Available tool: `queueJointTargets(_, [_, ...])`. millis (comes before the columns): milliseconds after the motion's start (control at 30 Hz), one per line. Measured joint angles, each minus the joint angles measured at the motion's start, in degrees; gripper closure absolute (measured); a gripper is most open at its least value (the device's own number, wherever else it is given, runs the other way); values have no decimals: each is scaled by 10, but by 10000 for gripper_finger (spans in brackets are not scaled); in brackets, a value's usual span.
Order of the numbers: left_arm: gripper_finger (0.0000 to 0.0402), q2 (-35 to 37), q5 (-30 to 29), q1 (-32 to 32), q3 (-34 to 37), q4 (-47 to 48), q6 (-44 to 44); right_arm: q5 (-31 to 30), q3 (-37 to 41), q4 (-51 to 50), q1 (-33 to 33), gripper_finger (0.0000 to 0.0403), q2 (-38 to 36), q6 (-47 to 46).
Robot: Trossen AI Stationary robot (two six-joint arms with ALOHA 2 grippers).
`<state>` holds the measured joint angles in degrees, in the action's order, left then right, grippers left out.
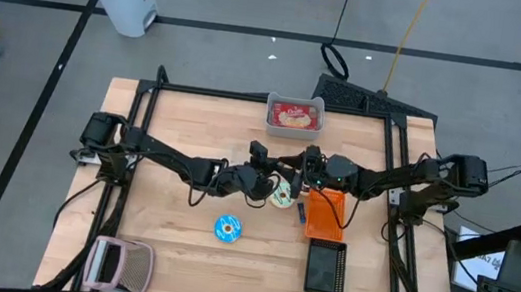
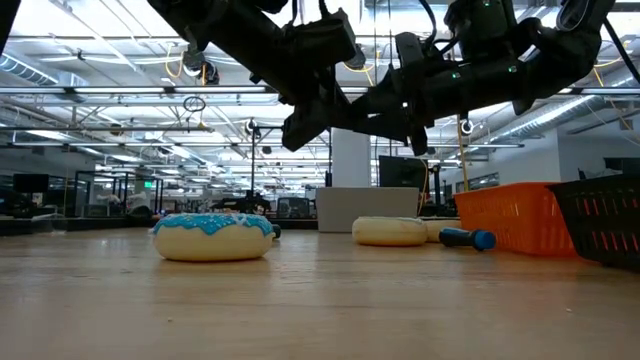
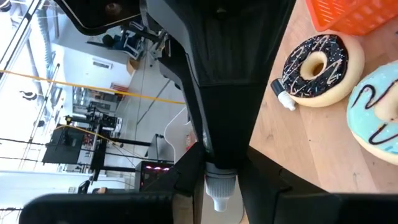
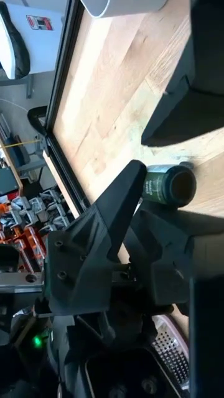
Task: Pick & Place Food Item
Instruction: Put the black food coloring bottle into the orange bin
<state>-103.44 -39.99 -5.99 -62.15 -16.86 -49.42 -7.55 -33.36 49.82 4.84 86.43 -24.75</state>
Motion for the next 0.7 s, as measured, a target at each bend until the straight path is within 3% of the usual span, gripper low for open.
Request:
queueJointTargets(300, [311,0,-13,-8,1,-9,24,4,0,-1,0,349,-1,7])
queueJointTargets(533, [212,20,-21,-34,1,-21,97,2,0,-7,1,346,0,23])
queueJointTargets(700, [145,60,-8,-46,1,38,193,30,0,-30,1,342,-28,54])
